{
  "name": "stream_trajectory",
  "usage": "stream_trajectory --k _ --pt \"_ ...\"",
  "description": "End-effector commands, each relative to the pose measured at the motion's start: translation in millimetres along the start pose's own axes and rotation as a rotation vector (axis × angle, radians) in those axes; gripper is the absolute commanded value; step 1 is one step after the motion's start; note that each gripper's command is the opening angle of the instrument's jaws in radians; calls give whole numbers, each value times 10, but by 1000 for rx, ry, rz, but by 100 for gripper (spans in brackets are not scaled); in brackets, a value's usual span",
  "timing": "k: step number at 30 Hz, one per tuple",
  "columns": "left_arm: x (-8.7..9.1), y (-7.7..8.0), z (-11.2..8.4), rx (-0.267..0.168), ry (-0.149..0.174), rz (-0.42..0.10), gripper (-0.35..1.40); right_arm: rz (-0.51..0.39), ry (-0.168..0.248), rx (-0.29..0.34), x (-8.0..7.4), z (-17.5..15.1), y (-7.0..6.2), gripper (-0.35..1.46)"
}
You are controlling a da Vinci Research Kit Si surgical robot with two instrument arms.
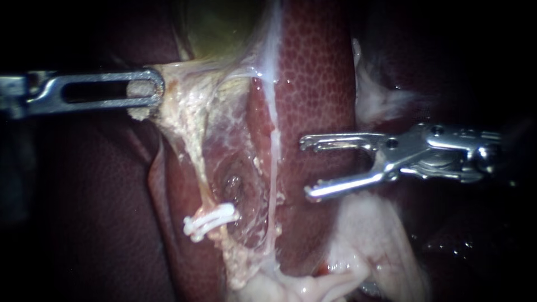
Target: Going back second clip left tube
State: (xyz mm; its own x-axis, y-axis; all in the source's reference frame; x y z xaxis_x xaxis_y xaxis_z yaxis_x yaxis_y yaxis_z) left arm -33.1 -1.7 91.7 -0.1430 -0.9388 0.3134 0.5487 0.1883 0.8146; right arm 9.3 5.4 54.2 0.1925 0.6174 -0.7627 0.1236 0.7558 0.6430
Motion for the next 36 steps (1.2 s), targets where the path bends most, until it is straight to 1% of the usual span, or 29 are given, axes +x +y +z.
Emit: stream_trajectory --k 1,6,11,15,18,21,24,28,36 --pt "1 1 1 -1 0 0 -35 -2 -1 2 1 -2 -2 60" --pt "4 3 6 -2 -3 2 -35 -5 -5 5 5 -7 -7 60" --pt "15 9 18 3 -6 8 -35 -5 -6 6 4 -9 -8 60" --pt "26 16 33 0 5 15 -35 -5 -7 6 3 -11 -8 60" --pt "35 20 47 -3 21 20 -35 -6 -8 6 3 -11 -9 60" --pt "48 26 64 -3 38 27 -35 -6 -8 7 2 -11 -9 60" --pt "57 31 75 -6 48 33 -35 -6 -8 7 3 -11 -10 60" --pt "61 33 81 -5 55 35 -35 -6 -8 7 4 -11 -12 60" --pt "63 31 86 -1 56 36 -35 -6 -7 7 5 -10 -13 60"
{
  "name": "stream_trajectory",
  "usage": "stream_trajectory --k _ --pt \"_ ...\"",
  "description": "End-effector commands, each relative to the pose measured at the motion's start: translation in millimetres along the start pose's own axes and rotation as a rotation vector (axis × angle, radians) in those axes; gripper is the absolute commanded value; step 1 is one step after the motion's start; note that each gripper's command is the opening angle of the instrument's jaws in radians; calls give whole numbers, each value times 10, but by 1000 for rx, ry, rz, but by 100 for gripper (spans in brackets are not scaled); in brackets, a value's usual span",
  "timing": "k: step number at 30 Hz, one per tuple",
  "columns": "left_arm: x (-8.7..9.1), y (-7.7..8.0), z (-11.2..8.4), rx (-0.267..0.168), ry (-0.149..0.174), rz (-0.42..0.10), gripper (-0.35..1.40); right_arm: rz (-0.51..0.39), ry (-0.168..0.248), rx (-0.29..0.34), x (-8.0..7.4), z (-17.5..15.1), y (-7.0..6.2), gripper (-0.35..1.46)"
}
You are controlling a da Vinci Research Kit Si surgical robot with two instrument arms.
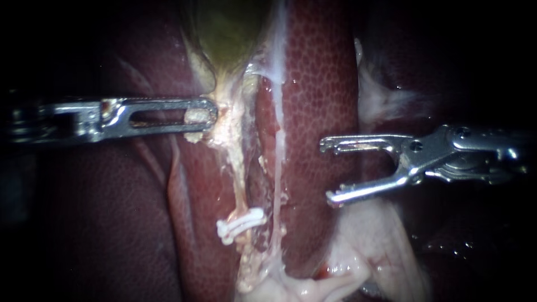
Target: Going back second clip left tube
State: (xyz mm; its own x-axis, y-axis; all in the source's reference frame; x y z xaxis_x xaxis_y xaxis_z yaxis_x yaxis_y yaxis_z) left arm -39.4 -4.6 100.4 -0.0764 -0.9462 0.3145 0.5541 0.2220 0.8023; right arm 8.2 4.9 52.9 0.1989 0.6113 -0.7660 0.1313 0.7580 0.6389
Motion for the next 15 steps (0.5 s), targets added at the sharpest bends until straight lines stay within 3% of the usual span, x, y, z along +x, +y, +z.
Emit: stream_trajectory --k 1,15 --pt "1 0 0 0 2 0 -35 0 0 0 0 0 0 60" --pt "1 -3 1 0 3 1 -35 1 0 0 2 0 -3 60"
